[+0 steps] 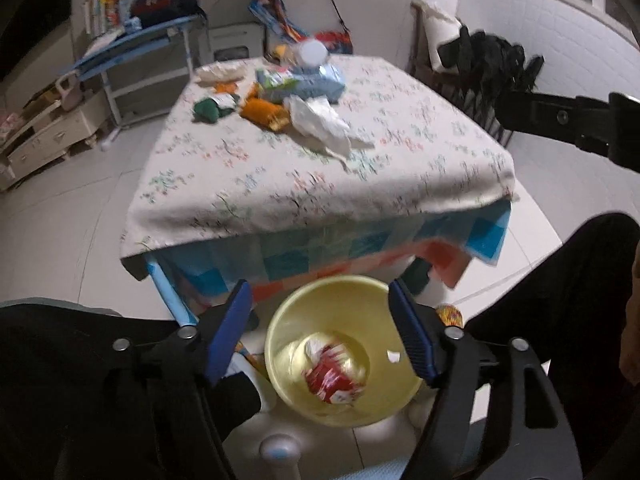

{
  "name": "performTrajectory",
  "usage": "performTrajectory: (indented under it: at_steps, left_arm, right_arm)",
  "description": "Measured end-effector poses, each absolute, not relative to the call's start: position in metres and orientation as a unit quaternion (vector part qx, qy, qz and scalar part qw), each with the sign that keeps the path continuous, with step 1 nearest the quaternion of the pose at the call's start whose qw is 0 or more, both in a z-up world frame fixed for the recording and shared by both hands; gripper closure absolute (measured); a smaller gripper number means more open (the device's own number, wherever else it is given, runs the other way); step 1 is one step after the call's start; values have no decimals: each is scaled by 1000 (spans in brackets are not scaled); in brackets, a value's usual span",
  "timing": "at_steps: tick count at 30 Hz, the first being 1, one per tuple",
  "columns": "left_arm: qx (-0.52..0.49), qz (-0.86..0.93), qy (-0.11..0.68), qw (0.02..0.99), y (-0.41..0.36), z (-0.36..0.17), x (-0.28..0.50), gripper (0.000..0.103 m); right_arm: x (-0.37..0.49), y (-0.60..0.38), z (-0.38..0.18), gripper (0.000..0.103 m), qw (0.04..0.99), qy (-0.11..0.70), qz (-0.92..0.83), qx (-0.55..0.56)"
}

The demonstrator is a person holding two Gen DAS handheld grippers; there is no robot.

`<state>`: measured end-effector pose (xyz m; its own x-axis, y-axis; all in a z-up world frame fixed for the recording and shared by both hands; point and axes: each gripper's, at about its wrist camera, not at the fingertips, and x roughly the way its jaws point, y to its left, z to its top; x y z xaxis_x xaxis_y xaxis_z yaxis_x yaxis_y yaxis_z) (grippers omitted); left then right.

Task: Collect trash

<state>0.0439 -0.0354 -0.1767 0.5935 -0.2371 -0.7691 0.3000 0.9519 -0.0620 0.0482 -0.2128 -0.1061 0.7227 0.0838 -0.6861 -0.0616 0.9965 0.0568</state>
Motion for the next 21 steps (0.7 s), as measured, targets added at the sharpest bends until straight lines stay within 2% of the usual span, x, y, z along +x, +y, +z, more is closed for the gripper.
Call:
performTrajectory:
  at_steps: [8, 21]
  left_arm:
    - [-12, -104, 379, 919, -13, -161, 48, 27]
    - [-23, -90, 366, 926, -8, -158, 53, 24]
  right_arm:
    - [51, -205, -92, 15, 932, 361, 29, -7]
    - [57, -195, -76, 12, 936, 350, 35, -17]
